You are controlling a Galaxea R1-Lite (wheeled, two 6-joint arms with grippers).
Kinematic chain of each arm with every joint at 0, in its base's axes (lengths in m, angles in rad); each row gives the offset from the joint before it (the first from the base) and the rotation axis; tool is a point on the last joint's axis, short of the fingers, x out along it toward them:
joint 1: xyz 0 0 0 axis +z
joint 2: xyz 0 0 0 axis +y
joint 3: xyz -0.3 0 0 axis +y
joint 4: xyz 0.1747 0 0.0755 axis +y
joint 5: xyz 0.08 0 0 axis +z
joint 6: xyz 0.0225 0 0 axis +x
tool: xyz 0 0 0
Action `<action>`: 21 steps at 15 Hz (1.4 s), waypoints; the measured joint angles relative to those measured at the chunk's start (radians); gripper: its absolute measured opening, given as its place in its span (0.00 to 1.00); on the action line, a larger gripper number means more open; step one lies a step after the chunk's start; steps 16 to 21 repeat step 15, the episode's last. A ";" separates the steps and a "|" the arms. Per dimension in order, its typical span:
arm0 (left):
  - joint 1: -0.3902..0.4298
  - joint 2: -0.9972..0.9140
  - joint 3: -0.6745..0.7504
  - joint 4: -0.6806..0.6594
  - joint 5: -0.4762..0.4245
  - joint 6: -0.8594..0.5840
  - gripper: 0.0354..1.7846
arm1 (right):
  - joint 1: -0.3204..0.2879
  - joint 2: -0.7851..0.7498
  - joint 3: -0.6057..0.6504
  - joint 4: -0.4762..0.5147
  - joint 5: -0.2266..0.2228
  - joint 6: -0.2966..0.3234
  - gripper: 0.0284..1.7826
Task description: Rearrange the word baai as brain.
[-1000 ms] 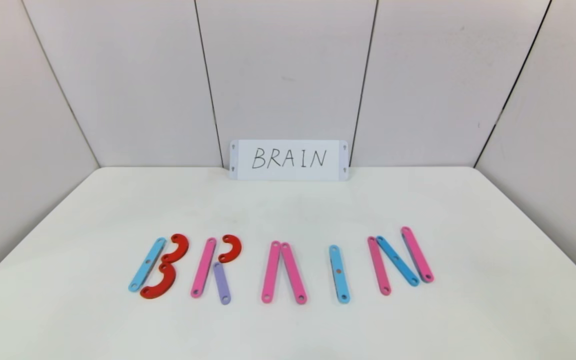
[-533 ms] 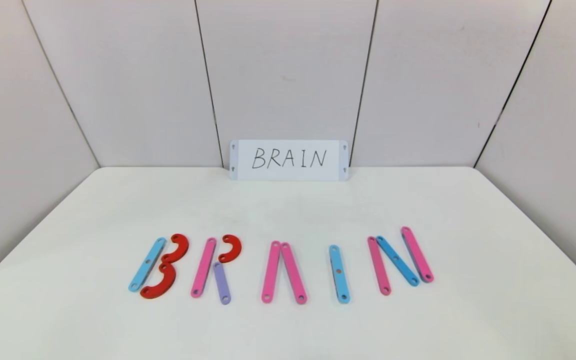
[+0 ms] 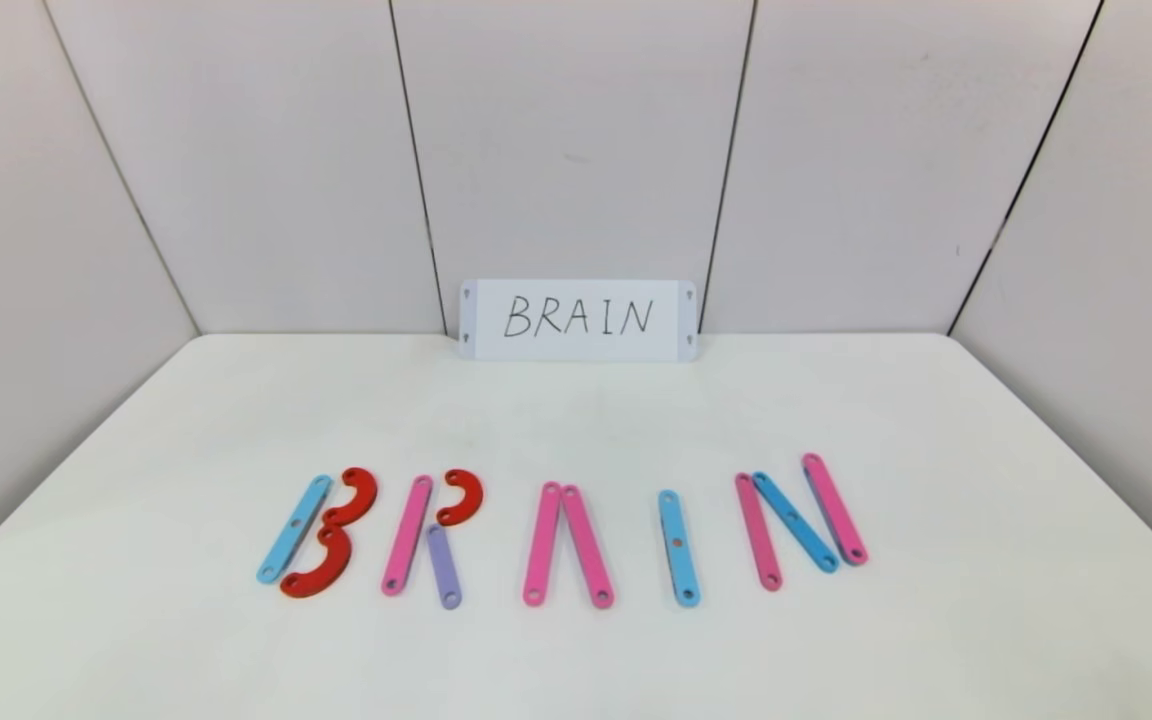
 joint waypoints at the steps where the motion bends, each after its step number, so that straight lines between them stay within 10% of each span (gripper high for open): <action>1: 0.000 0.000 0.005 0.015 -0.020 -0.001 0.97 | 0.000 0.000 0.003 0.033 0.013 0.003 0.97; 21: 0.000 -0.001 0.011 0.090 -0.031 -0.078 0.97 | 0.002 0.000 0.005 0.102 0.014 0.096 0.97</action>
